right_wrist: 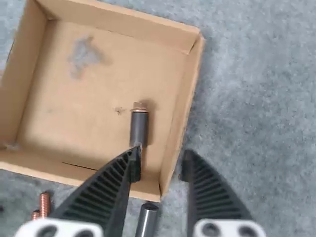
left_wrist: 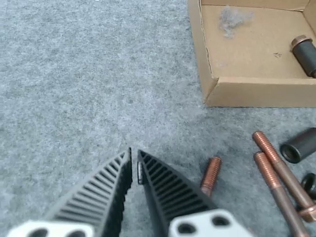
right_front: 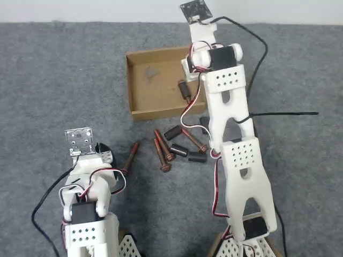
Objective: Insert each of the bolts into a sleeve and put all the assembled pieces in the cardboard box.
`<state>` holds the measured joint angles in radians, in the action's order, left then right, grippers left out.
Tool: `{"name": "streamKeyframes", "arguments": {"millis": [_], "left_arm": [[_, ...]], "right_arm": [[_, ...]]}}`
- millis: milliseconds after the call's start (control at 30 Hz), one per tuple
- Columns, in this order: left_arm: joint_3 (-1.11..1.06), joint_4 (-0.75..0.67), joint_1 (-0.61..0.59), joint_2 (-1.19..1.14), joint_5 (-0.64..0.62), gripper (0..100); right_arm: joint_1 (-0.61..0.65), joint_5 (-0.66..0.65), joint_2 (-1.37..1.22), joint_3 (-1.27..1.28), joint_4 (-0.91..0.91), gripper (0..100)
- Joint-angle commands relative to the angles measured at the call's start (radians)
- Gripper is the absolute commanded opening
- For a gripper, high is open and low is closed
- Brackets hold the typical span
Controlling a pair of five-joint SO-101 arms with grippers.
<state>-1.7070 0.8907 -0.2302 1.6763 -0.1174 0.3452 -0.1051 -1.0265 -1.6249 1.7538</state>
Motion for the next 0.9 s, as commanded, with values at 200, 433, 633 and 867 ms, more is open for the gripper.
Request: {"name": "streamKeyframes", "arguments": {"millis": [200,433,633,867], "left_arm": [[0.015,0.003,-0.005,0.006,0.008,1],[0.015,0.002,-0.005,0.006,0.008,1],[0.015,0.002,-0.005,0.006,0.008,1],[0.015,0.002,-0.005,0.006,0.008,1]], "right_arm": [[-0.062,-0.017,0.13,-0.049,0.05,0.7],[-0.082,-0.018,0.163,0.011,0.05,0.6],[-0.076,-0.017,0.343,0.322,0.048,0.6],[-0.077,-0.02,0.601,0.727,0.042,0.6]]}}
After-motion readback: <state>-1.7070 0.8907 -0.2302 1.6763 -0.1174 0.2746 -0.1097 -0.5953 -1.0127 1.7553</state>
